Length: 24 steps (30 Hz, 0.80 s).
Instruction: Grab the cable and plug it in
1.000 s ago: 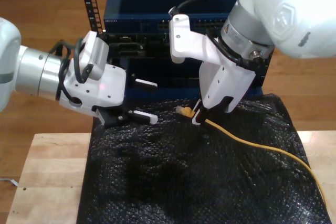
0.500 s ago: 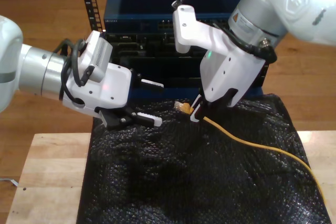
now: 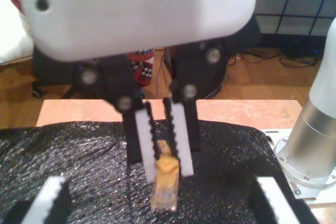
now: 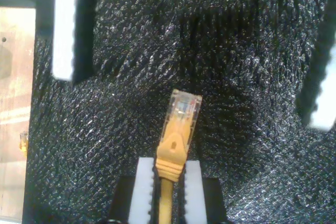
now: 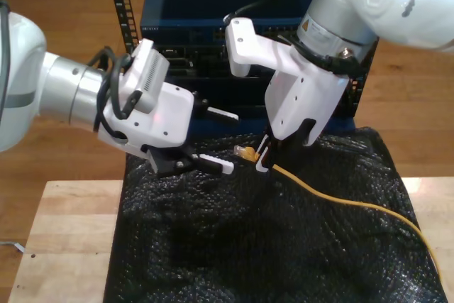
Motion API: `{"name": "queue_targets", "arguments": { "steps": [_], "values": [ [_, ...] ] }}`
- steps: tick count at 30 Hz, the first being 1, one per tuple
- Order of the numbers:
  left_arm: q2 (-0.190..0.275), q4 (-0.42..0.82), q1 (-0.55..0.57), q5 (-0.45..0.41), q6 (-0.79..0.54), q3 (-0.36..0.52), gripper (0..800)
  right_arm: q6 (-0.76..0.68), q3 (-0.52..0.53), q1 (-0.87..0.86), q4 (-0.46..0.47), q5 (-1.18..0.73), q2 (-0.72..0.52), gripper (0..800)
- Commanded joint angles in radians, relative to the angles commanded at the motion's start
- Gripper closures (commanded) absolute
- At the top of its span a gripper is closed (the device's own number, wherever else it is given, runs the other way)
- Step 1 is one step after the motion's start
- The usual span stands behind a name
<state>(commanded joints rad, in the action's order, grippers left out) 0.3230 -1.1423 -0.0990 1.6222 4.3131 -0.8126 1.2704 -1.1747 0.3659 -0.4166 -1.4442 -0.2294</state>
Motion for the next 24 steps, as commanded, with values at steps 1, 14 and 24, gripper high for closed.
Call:
{"name": "queue_targets", "arguments": {
  "steps": [1, 14, 24],
  "values": [
    [0.0, 0.0, 0.0, -0.002, 0.002, 0.0, 46, 0.0, -0.002, -0.006, 0.0, 0.0, 0.0, 796],
    [-0.008, -0.002, 0.0, -0.009, 0.064, 0.008, 216, 0.0, 0.002, -0.031, 0.0, 0.0, -0.002, 793],
    [-0.009, -0.002, 0.002, -0.012, 0.081, 0.008, 355, 0.0, 0.003, -0.025, 0.0, 0.0, 0.0, 792]
  ]
}}
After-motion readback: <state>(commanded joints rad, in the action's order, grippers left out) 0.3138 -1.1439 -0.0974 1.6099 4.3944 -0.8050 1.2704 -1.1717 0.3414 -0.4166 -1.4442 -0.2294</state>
